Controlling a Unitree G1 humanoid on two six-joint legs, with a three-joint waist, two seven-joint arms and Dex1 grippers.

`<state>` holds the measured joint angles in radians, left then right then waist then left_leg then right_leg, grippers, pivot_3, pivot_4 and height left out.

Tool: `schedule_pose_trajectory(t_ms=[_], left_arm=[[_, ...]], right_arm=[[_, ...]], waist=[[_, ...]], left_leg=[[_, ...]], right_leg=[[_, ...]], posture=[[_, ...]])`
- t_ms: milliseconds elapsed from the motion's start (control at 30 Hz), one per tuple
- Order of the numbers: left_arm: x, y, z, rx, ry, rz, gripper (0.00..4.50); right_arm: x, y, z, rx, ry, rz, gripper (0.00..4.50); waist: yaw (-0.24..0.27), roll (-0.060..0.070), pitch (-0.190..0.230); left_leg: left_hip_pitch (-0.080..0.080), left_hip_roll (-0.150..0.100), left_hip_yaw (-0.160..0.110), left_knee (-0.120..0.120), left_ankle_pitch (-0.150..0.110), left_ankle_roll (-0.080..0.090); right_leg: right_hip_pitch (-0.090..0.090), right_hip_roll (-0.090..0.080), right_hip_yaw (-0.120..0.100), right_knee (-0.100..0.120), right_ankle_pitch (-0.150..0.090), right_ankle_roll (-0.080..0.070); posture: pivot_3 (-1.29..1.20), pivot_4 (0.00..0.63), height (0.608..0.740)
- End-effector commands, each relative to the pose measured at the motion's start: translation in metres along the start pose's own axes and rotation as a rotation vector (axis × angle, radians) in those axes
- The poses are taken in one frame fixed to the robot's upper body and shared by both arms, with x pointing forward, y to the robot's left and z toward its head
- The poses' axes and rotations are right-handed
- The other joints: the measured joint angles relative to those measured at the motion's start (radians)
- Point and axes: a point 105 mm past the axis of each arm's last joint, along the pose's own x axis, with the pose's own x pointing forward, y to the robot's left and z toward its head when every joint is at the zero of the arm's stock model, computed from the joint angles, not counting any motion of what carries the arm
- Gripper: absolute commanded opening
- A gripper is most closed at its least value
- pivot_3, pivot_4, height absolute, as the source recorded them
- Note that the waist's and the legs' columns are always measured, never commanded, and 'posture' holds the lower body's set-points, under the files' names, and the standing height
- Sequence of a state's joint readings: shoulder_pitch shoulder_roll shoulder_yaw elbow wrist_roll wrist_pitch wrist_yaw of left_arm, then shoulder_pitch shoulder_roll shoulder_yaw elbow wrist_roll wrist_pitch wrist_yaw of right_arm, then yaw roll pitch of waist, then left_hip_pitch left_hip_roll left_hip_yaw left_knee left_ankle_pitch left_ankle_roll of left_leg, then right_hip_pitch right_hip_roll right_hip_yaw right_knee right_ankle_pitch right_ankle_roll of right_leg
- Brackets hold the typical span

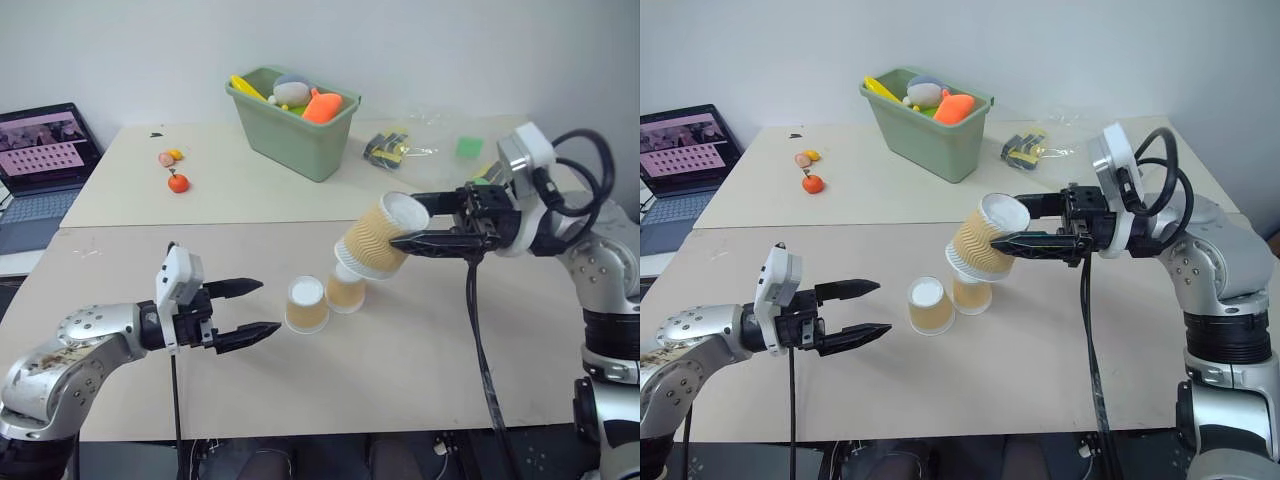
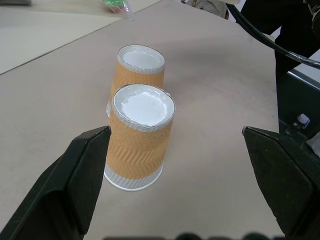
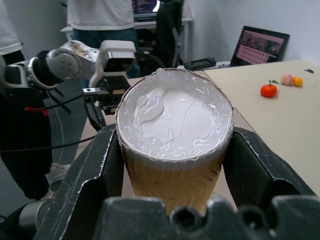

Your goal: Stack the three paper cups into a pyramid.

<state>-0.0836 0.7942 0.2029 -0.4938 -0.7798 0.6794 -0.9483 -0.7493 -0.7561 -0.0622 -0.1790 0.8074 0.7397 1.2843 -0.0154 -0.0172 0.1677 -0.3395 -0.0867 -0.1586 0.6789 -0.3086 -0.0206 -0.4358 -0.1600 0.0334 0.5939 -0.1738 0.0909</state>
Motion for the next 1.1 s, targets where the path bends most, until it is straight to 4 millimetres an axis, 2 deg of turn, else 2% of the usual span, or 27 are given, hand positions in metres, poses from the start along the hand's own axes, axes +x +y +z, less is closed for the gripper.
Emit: schedule_pose_trajectory(t_ms=[33,167,233,467,1100], left_arm=[[0.004,0.000,0.009,0.049,-0.033,-0.007,4.50],[0.007,0.001,0.010,0.049,-0.043,-0.012,4.50],[0.007,0.002,0.010,0.049,-0.044,-0.012,4.50],[0.008,0.003,0.010,0.051,-0.050,-0.012,4.50],[0.008,0.003,0.010,0.045,-0.056,-0.006,4.50]], right_arm=[[0.016,0.009,0.001,-0.007,0.004,0.070,2.62],[0.028,-0.002,-0.023,-0.016,0.060,0.042,2.62],[0.033,-0.008,-0.027,-0.039,0.065,0.029,2.62],[0.045,-0.016,-0.020,-0.082,0.047,0.071,2.62],[0.063,-0.033,-0.027,-0.092,0.047,0.110,2.62]], waist=[[0.000,0.000,0.000],[0.000,0.000,0.000],[-0.002,0.000,0.000],[-0.004,0.000,0.000],[-0.007,0.000,0.000]], left_leg=[[0.000,0.000,0.000,0.000,0.000,0.000],[-0.001,0.000,0.000,0.000,0.000,0.000],[-0.001,0.000,0.000,0.000,0.000,-0.001],[-0.004,0.000,0.000,0.000,0.004,-0.007],[-0.004,0.000,0.000,0.000,0.004,-0.007]], right_leg=[[0.000,0.000,0.000,0.000,0.000,0.000],[-0.001,0.000,0.000,0.001,0.000,0.000],[-0.001,0.000,0.000,0.001,0.000,0.000],[-0.004,0.000,0.000,0.000,0.000,0.000],[-0.005,0.000,0.000,0.001,0.001,-0.001]], posture=[[0.00,0.150,0.740],[0.00,0.150,0.740],[0.00,0.150,0.740],[0.00,0.150,0.740],[0.00,0.150,0.740]])
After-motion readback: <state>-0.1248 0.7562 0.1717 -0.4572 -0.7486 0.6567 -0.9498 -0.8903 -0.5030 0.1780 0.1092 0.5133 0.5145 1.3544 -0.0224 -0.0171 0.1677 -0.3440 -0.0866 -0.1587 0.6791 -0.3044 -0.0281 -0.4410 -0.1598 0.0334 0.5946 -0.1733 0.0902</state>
